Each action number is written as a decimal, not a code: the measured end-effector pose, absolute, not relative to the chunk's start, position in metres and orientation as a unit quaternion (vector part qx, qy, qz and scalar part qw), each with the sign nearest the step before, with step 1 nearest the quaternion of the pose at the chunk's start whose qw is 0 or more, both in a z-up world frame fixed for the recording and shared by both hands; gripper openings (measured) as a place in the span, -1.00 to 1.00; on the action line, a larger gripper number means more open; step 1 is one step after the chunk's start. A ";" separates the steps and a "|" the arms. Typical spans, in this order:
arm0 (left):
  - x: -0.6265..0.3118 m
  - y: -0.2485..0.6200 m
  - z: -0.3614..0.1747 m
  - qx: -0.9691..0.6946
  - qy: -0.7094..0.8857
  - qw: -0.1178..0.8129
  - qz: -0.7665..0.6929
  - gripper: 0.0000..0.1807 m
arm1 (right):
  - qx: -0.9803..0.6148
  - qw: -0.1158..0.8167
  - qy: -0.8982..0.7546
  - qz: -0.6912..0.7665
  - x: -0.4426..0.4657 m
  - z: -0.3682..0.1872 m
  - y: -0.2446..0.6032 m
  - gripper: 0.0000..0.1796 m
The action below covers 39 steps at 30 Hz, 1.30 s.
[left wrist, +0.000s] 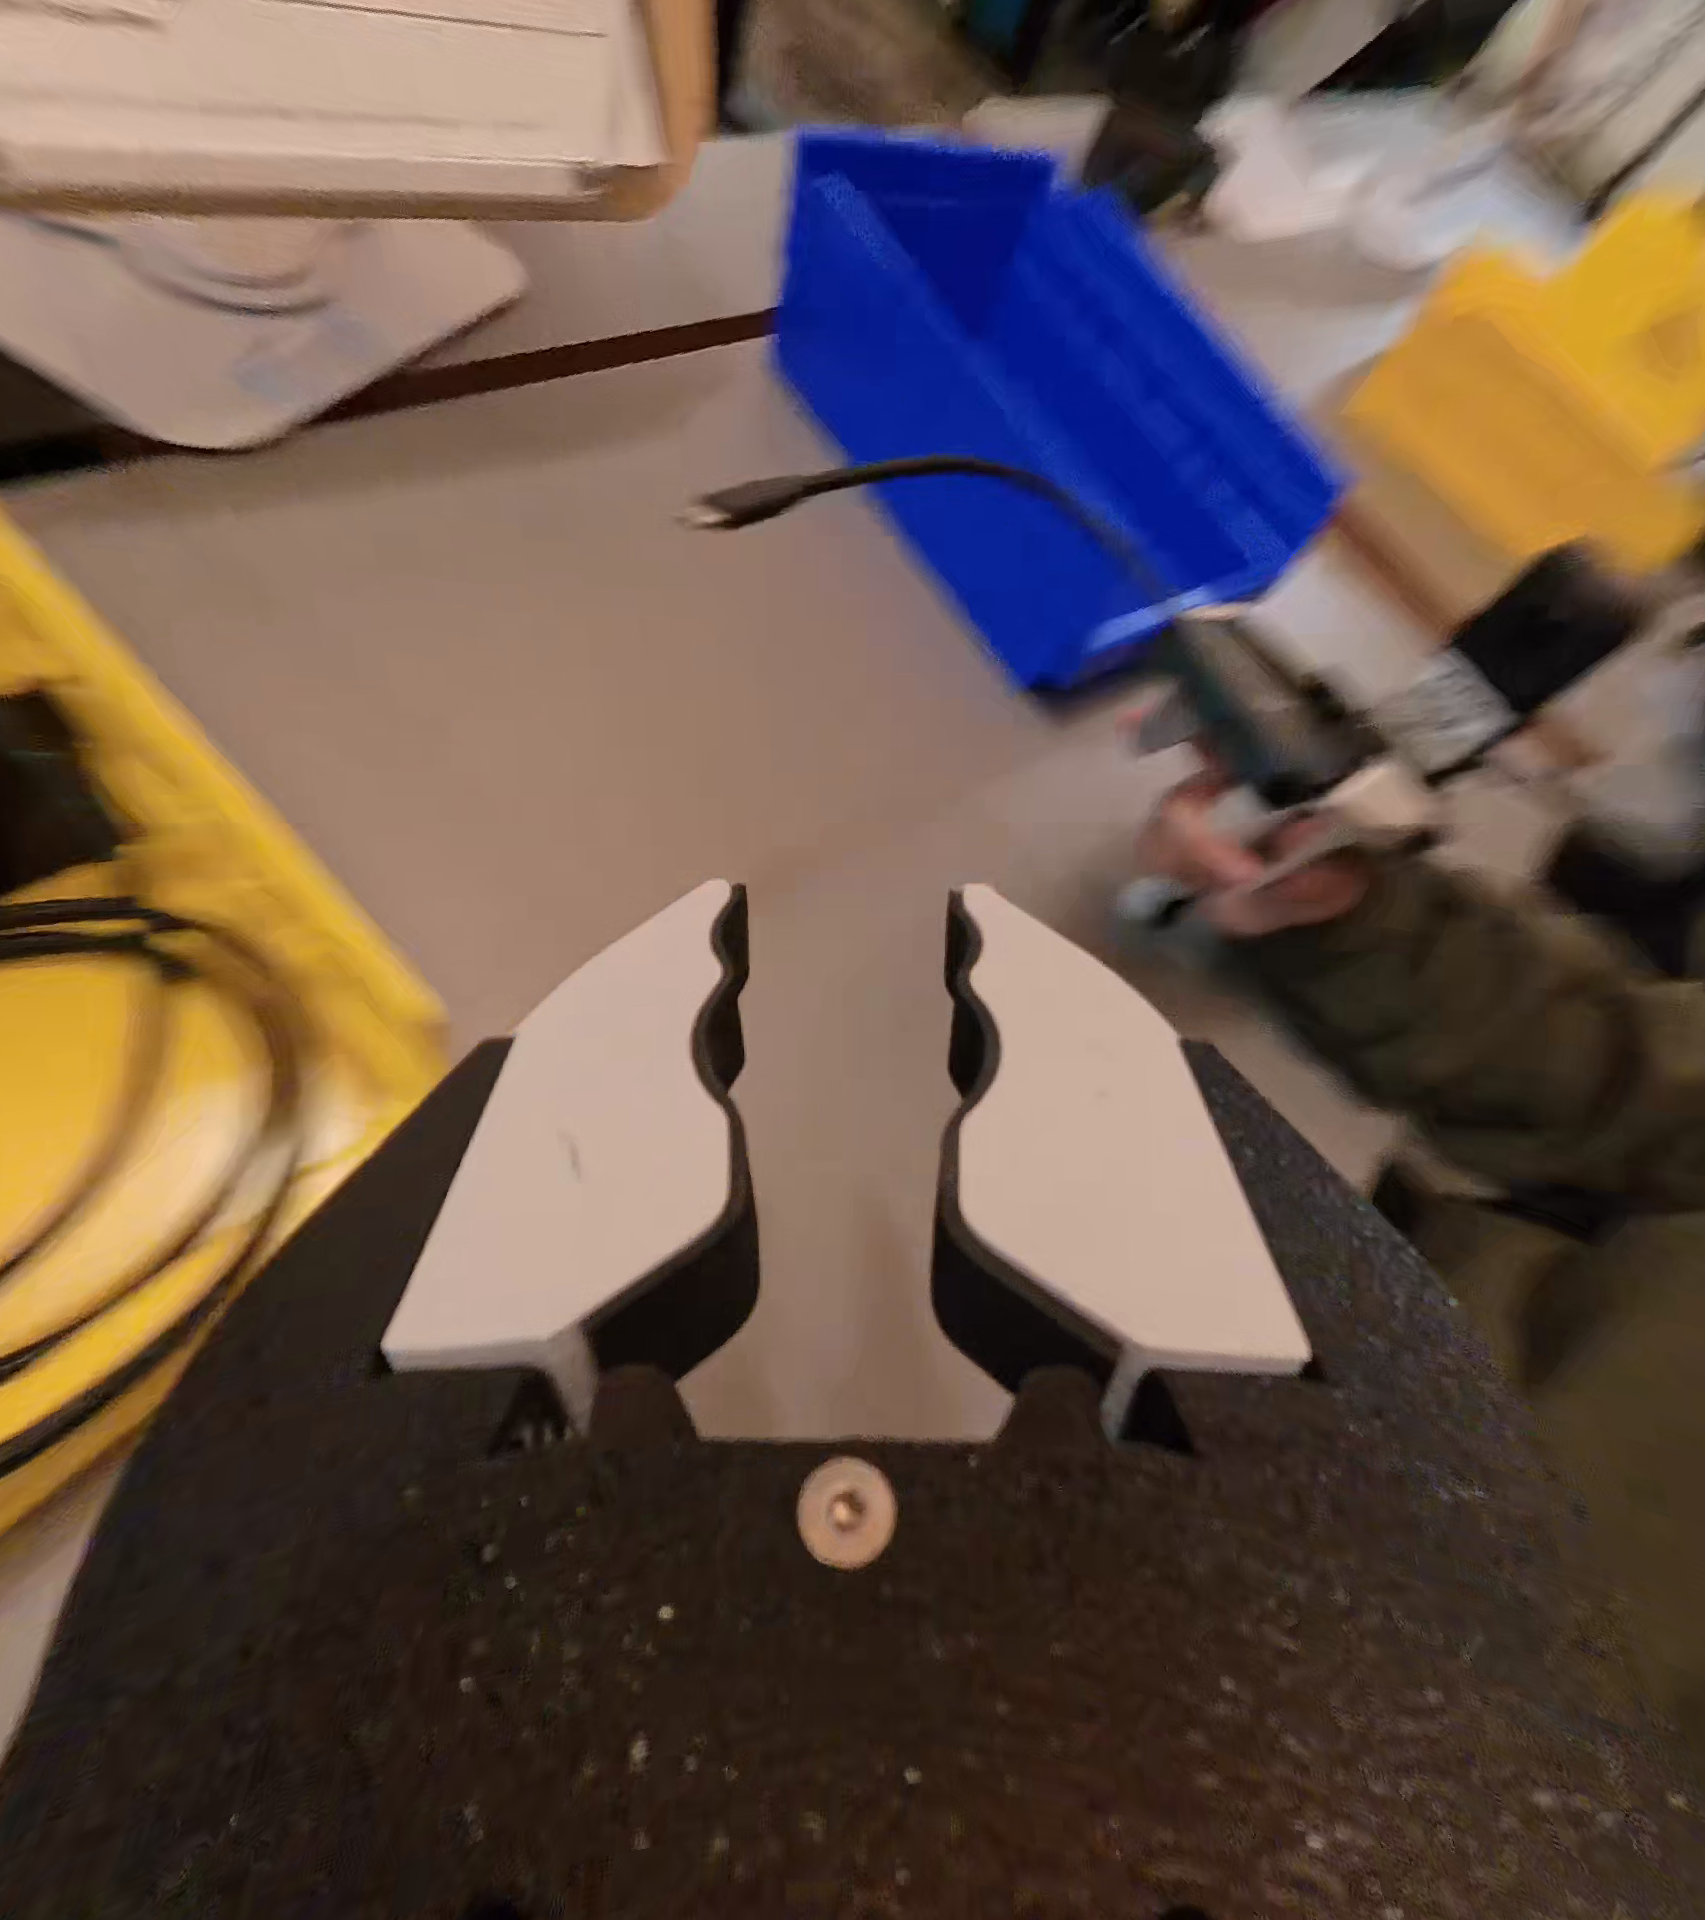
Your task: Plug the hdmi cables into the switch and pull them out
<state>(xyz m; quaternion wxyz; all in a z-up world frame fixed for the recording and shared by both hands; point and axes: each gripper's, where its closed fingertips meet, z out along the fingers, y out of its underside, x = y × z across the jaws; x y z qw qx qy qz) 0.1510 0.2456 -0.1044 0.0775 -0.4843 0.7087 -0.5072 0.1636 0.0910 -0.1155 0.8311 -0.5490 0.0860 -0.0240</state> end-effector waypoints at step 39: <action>0.132 0.112 -0.147 -0.507 0.624 -0.255 -0.537 -0.85 | -0.624 0.766 -0.028 -0.155 0.131 -0.143 0.127 -0.19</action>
